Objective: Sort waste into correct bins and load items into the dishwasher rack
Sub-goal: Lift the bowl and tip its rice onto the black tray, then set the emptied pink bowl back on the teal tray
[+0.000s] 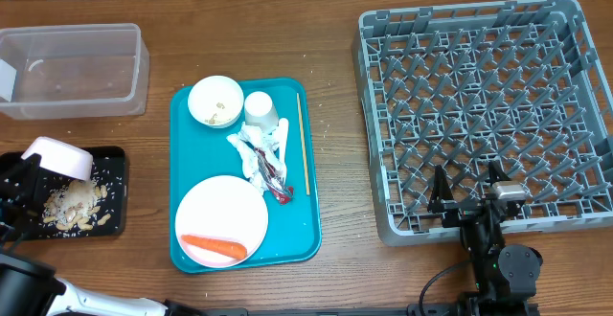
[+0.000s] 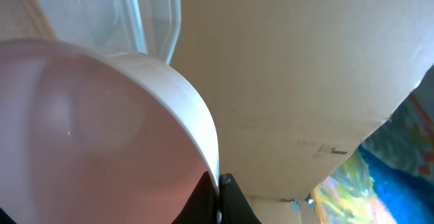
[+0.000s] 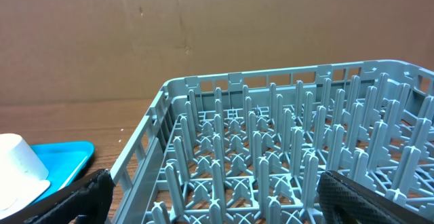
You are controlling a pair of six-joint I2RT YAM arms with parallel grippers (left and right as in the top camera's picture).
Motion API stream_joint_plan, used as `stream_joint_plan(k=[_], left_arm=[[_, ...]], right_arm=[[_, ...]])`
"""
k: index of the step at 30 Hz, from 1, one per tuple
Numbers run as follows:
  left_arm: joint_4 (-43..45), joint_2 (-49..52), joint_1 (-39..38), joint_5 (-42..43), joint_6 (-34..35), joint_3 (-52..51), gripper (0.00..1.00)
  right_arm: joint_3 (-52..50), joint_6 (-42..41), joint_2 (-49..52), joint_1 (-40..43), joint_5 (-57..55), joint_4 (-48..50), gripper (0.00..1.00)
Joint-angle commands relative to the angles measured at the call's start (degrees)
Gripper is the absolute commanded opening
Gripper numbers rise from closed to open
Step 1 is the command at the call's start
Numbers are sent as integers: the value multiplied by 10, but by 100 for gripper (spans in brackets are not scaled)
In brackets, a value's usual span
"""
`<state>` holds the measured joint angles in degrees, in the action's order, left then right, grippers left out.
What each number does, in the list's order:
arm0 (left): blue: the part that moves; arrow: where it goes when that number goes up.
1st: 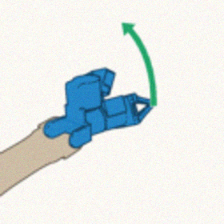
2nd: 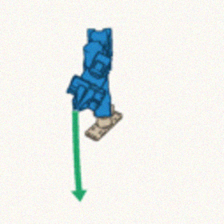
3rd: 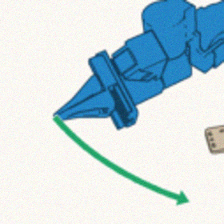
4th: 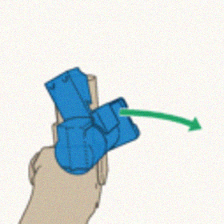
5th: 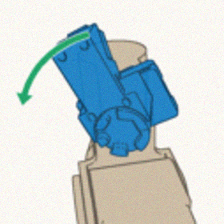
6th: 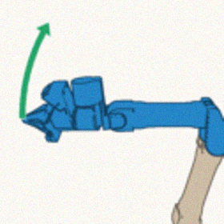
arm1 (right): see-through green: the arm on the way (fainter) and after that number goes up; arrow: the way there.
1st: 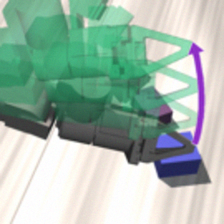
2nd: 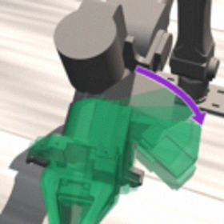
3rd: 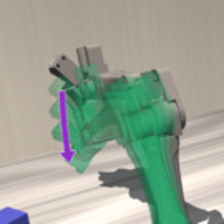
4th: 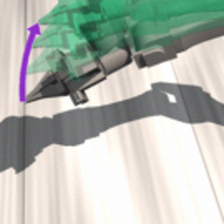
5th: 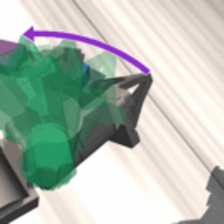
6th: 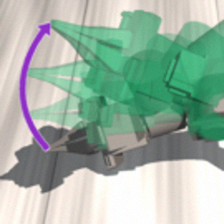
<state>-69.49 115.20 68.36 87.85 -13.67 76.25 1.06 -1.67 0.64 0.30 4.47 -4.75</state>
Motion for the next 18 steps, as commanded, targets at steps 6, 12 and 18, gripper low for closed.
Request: stream_joint_plan(k=[6, 12, 18], left_arm=[[-53, -148, -17, -69, -71, 50, 4], [-33, -254, -161, -302, 48, 88, 4], [-19, -283, -432, -674, 193, 96, 4]], right_arm=[[-6, 2, -5, 0, -3, 2, 100], [-6, 2, -5, 0, -3, 2, 100], [-6, 2, -5, 0, -3, 2, 100]])
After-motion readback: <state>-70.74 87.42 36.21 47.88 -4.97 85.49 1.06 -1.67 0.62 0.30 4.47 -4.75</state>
